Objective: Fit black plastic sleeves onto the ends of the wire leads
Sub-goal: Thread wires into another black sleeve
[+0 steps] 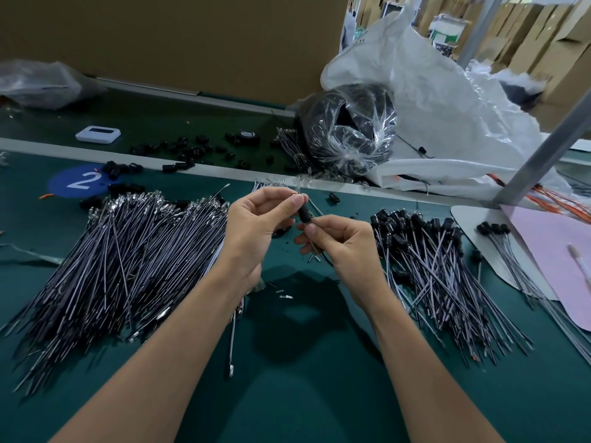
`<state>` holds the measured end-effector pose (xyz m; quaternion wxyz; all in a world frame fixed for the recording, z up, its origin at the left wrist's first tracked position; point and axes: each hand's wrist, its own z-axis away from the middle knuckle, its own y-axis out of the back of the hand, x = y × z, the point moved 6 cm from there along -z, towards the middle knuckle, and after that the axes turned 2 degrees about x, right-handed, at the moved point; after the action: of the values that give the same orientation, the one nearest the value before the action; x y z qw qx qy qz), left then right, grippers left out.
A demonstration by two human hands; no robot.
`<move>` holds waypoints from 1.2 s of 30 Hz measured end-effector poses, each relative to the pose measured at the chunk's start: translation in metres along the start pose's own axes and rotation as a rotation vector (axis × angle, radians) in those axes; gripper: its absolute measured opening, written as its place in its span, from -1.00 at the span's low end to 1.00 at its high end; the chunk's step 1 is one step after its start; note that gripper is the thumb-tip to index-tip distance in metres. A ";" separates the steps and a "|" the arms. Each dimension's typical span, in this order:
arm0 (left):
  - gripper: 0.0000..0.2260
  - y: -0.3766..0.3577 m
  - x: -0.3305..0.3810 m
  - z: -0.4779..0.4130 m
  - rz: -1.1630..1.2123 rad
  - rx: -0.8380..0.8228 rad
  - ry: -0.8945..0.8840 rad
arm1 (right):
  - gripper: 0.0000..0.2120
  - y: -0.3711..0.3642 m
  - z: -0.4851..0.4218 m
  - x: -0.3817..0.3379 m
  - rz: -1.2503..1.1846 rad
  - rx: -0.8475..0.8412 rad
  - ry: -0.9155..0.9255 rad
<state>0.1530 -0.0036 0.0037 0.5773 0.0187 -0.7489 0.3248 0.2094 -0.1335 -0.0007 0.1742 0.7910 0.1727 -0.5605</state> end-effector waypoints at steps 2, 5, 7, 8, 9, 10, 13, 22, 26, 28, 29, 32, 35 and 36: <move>-0.81 0.000 -0.001 -0.001 0.009 -0.011 0.000 | -0.89 -0.001 0.000 0.000 -0.007 -0.006 0.007; -0.77 0.000 -0.001 -0.002 0.048 -0.027 0.016 | -0.91 -0.001 -0.001 0.002 0.002 -0.007 0.023; -0.76 0.000 -0.002 -0.003 0.085 -0.047 0.048 | -0.91 0.000 -0.001 0.002 0.016 -0.006 0.033; -0.79 0.000 -0.003 -0.003 0.096 -0.055 0.063 | -0.91 0.000 -0.001 0.002 0.024 -0.004 0.040; -0.82 0.000 -0.003 -0.003 0.101 -0.060 0.073 | -0.90 0.000 -0.001 0.002 0.032 -0.002 0.049; -0.85 0.000 -0.004 -0.003 0.102 -0.062 0.081 | -0.90 0.000 -0.001 0.001 0.039 0.001 0.058; -0.87 0.000 -0.003 -0.003 0.100 -0.059 0.099 | -0.88 0.000 -0.002 0.001 0.060 -0.009 0.074; -0.89 -0.001 -0.004 -0.003 0.140 -0.068 0.101 | -0.86 -0.001 -0.001 0.001 0.115 -0.014 0.070; -0.90 0.000 -0.007 -0.003 0.128 -0.060 0.103 | -0.87 -0.002 0.000 0.002 0.163 -0.027 0.077; -0.91 0.000 -0.008 -0.002 0.135 -0.059 0.107 | -0.88 -0.002 0.000 0.001 0.180 -0.027 0.081; -0.91 0.000 -0.007 -0.002 0.136 -0.060 0.107 | -0.88 -0.001 0.000 0.001 0.187 -0.025 0.084; -0.91 0.000 -0.004 -0.002 0.122 -0.069 0.091 | -0.89 -0.001 0.000 -0.002 0.204 -0.019 0.100; -0.92 -0.001 -0.002 0.000 0.067 -0.077 0.055 | -0.84 -0.003 0.001 -0.003 0.188 -0.007 0.097; -0.92 -0.002 -0.001 0.001 0.055 -0.093 0.047 | -0.79 -0.003 0.002 -0.003 0.167 0.008 0.088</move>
<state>0.1531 -0.0065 0.0035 0.5859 -0.0363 -0.7496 0.3058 0.2054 -0.1319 0.0016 0.2097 0.8271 0.1113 -0.5094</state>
